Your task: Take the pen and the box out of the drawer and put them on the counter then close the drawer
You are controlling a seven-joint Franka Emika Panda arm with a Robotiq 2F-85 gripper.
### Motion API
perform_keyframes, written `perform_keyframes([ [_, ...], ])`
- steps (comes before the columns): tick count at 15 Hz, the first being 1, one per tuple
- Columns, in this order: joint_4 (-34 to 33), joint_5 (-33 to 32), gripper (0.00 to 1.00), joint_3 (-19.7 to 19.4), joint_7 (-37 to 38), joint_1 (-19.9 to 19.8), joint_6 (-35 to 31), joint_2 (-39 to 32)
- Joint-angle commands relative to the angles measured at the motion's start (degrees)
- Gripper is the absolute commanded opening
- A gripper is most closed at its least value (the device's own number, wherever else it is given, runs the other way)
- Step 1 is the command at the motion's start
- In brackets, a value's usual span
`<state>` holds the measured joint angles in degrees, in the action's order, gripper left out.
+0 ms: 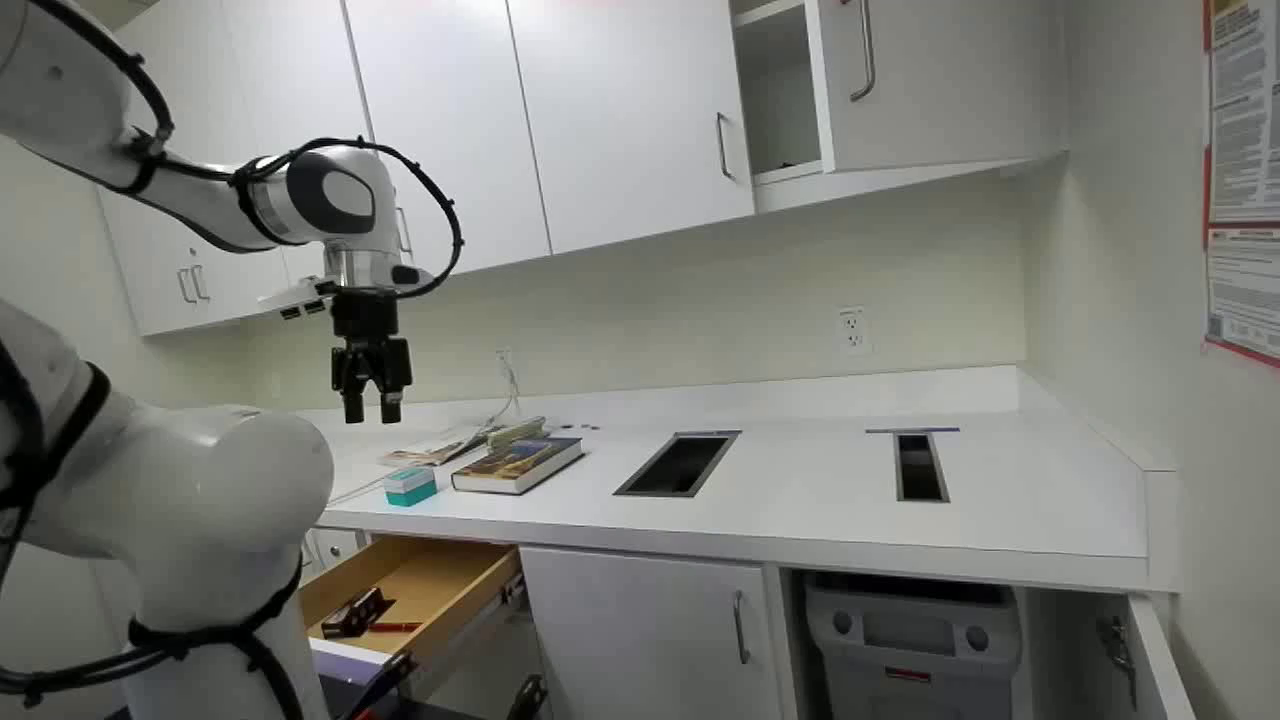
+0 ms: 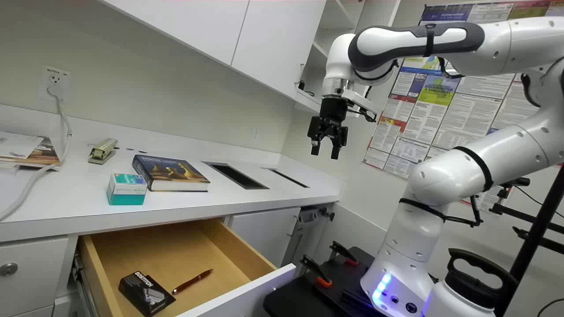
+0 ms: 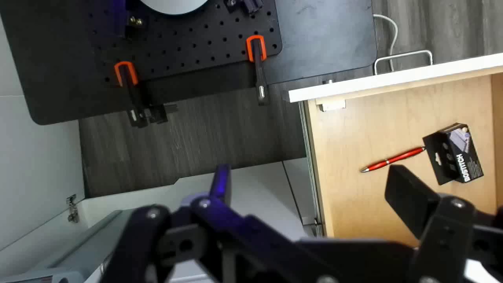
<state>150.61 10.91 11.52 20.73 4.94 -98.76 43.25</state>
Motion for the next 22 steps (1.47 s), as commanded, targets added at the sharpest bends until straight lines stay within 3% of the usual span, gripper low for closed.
perform_keyframes([
  [1,-0.1,0.1,1.0,0.3,-0.2,-0.3,0.1,0.0],
  [6,-0.1,0.1,1.0,0.3,-0.2,-0.3,0.1,0.0],
  [9,-0.5,1.2,1.0,1.0,-8.0,4.3,-0.3,-2.1],
  [15,-0.8,3.9,1.0,5.8,-16.7,13.3,-4.8,-8.5],
  [17,-0.1,3.1,1.0,5.4,-13.5,12.5,-3.3,-6.3],
  [21,-0.1,3.1,1.0,4.8,-13.6,12.1,-3.3,-6.1],
  [22,0.1,3.3,1.0,4.1,-16.4,12.6,-5.0,-6.8],
])
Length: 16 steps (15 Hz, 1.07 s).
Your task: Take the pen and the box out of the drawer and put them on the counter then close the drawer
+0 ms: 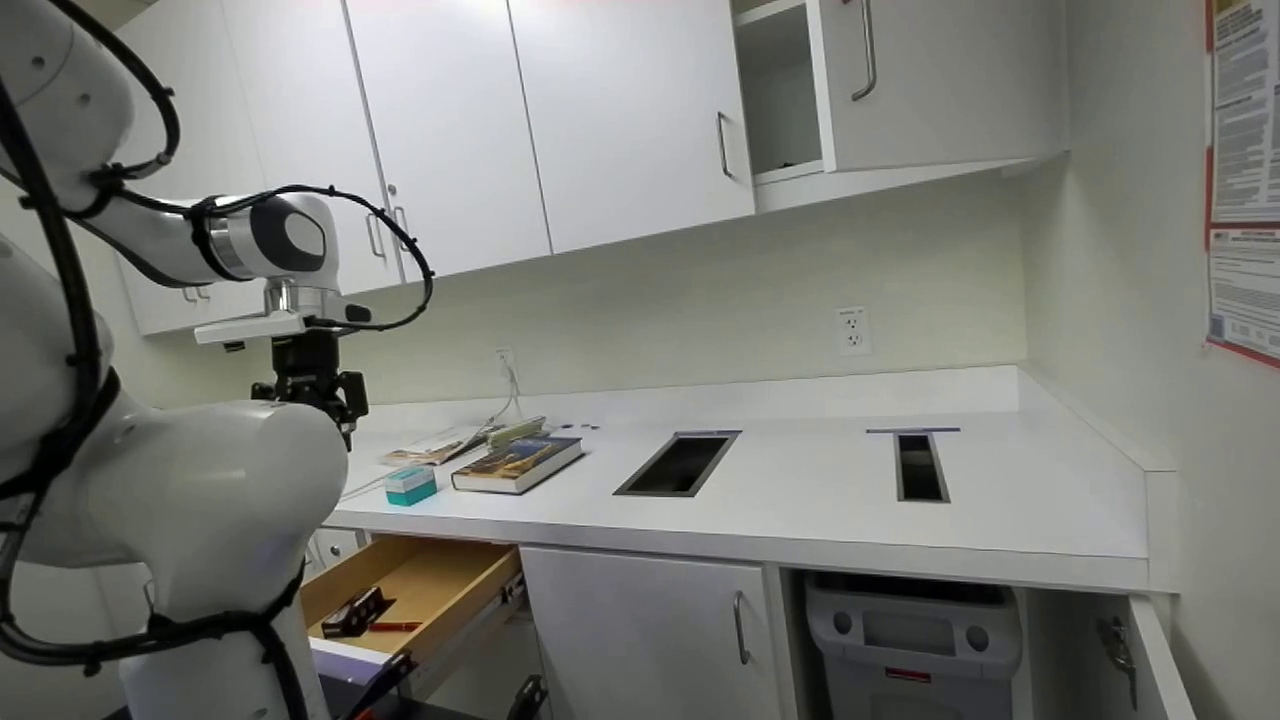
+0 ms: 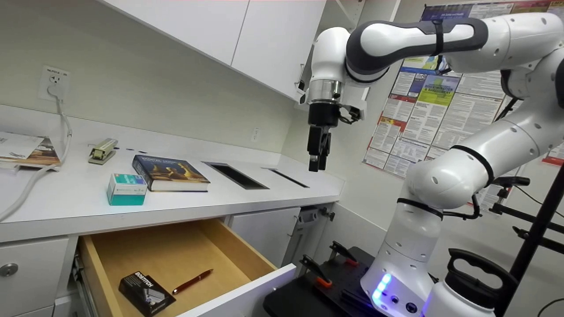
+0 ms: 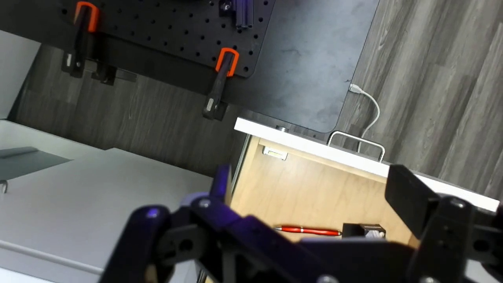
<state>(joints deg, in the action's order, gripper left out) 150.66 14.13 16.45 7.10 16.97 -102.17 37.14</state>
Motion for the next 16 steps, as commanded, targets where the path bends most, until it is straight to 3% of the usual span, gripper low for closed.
perform_keyframes([
  [1,0.5,-0.1,1.0,-1.6,-7.6,1.5,-4.0,-1.5],
  [11,1.3,-2.4,1.0,-2.0,-34.9,7.7,-27.1,-18.5],
  [13,1.3,-2.1,1.0,-2.3,-40.3,9.3,-28.4,-20.3],
  [14,2.2,-1.7,1.0,-2.2,-36.2,8.3,-27.2,-18.1],
  [16,2.1,-1.6,1.0,-2.0,-36.8,8.4,-27.4,-19.5],
])
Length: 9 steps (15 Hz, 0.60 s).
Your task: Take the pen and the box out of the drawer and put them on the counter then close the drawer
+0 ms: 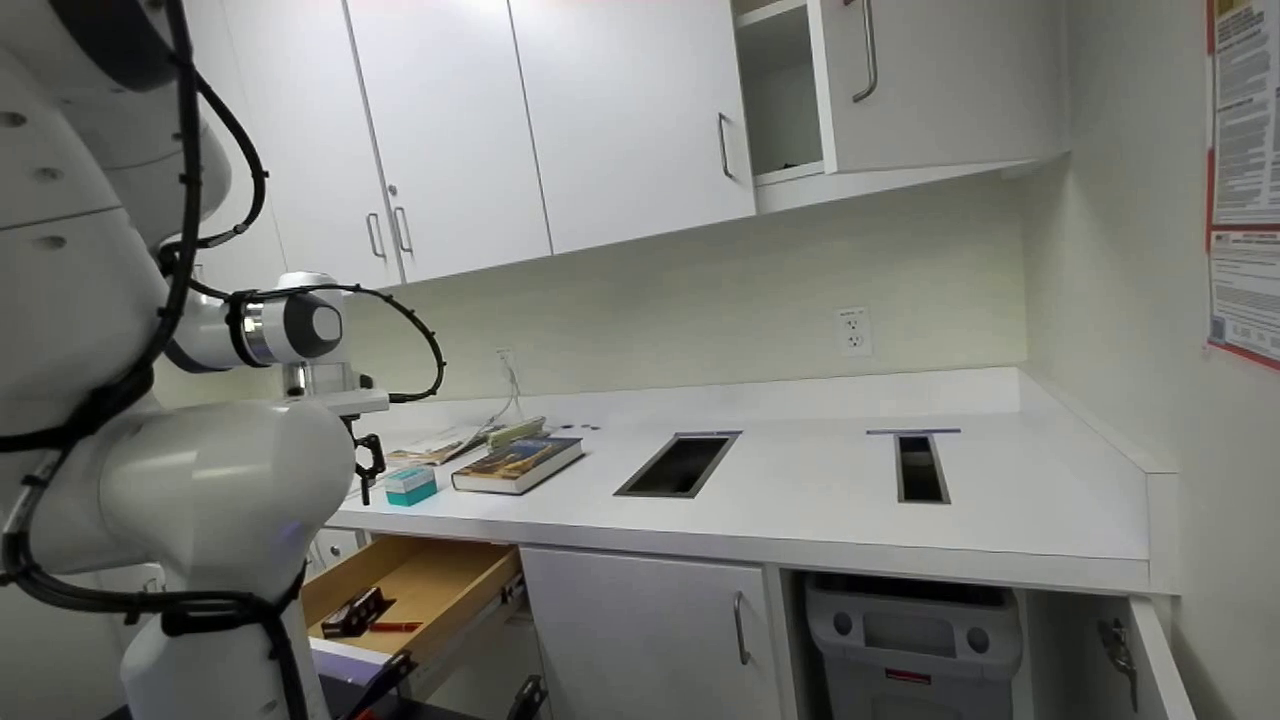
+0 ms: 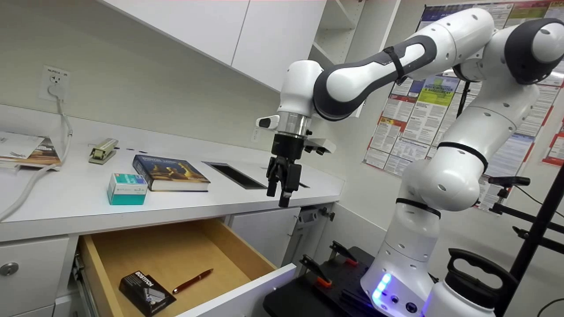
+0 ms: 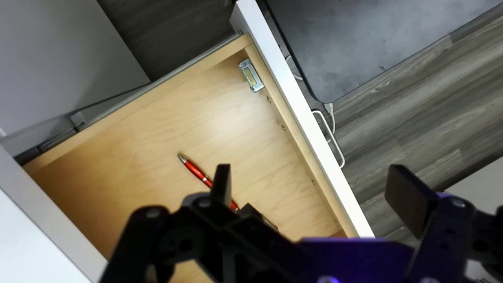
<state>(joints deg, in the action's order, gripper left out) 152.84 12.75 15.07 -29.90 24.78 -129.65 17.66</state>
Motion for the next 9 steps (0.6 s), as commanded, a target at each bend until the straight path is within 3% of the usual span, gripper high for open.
perform_keyframes([
  [1,-0.1,-0.3,1.0,-0.7,0.2,0.6,0.1,0.0],
  [3,-0.1,-0.3,1.0,-0.9,0.2,0.6,0.1,0.3],
  [5,-0.2,2.9,1.0,-3.2,-10.0,2.2,-2.8,-1.8],
  [9,-1.6,1.8,1.0,-3.5,-24.7,1.7,-10.3,-9.6],
])
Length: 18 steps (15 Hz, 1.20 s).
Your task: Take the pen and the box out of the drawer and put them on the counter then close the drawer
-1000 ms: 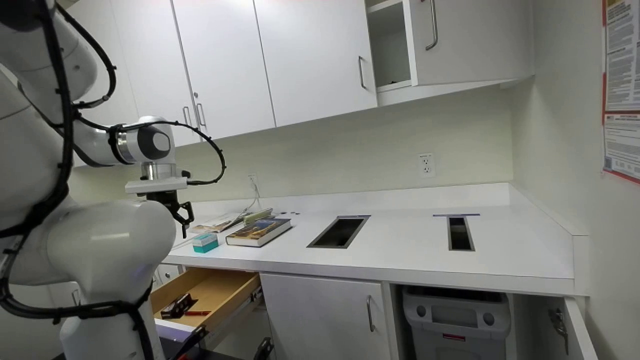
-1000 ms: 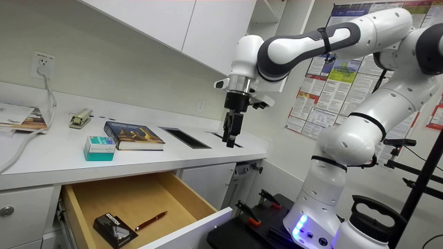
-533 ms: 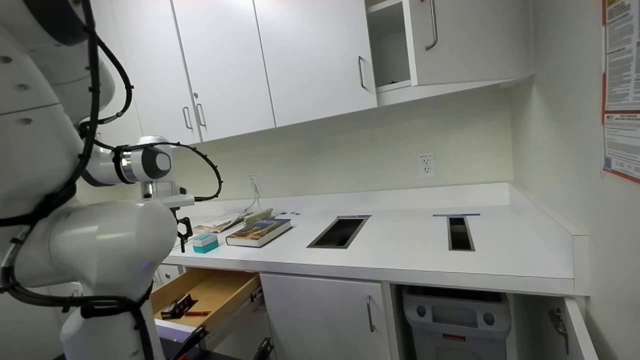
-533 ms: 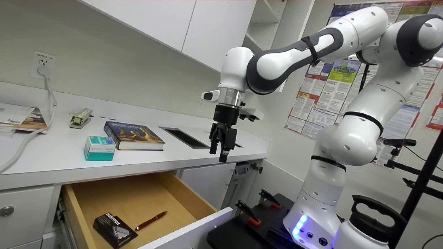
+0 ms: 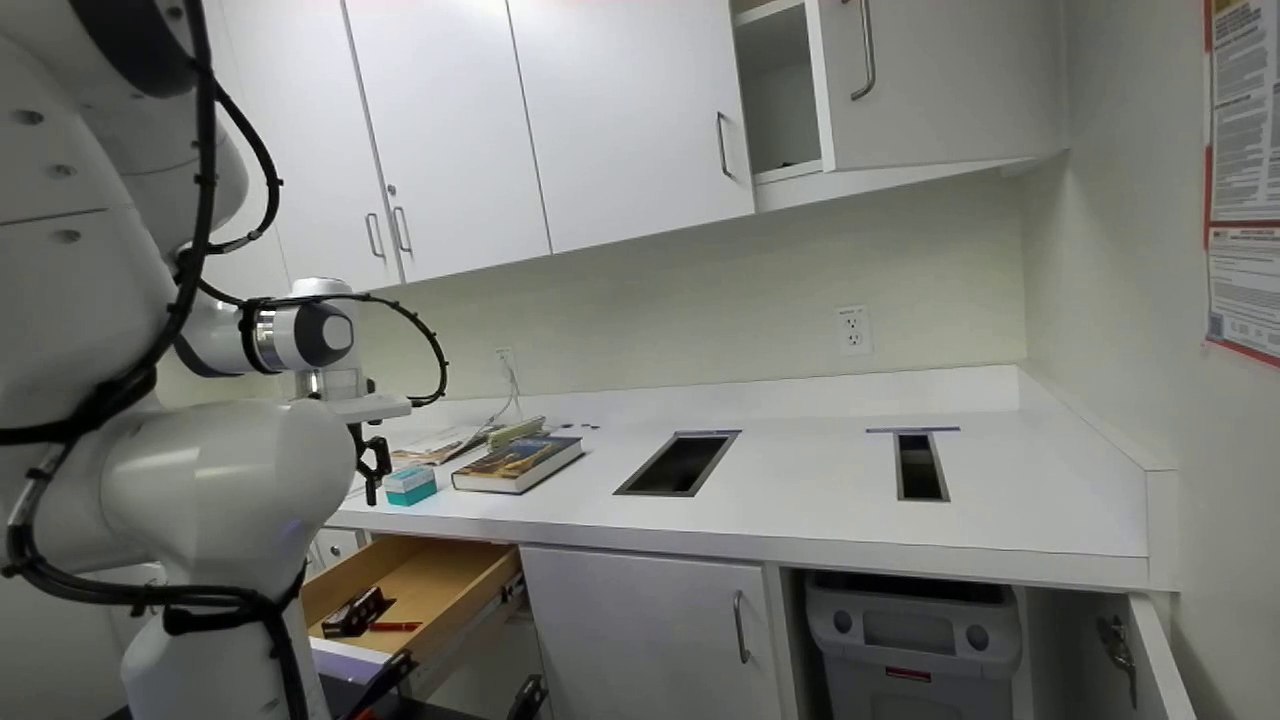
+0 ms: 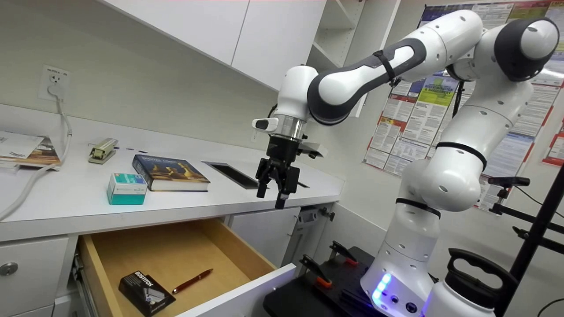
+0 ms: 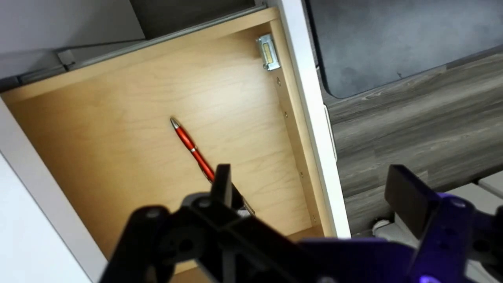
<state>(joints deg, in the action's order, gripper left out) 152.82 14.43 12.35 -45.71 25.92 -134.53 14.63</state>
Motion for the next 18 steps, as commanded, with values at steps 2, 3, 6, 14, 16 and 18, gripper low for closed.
perform_keyframes([
  [2,-2.6,0.9,1.0,0.0,-16.3,0.3,-11.5,-12.0],
  [3,-3.3,-0.9,1.0,1.2,-17.0,-0.4,-15.6,-15.4],
  [6,-4.5,-9.9,1.0,3.5,-12.4,-2.6,-28.0,-24.4],
  [14,-12.4,-28.9,1.0,1.5,-1.5,-4.4,-35.1,-40.5],
  [16,-10.7,-30.7,1.0,1.7,-0.7,-5.3,-36.6,-39.5],
  [18,-11.7,-30.8,1.0,2.1,-0.8,-5.6,-36.6,-41.0],
])
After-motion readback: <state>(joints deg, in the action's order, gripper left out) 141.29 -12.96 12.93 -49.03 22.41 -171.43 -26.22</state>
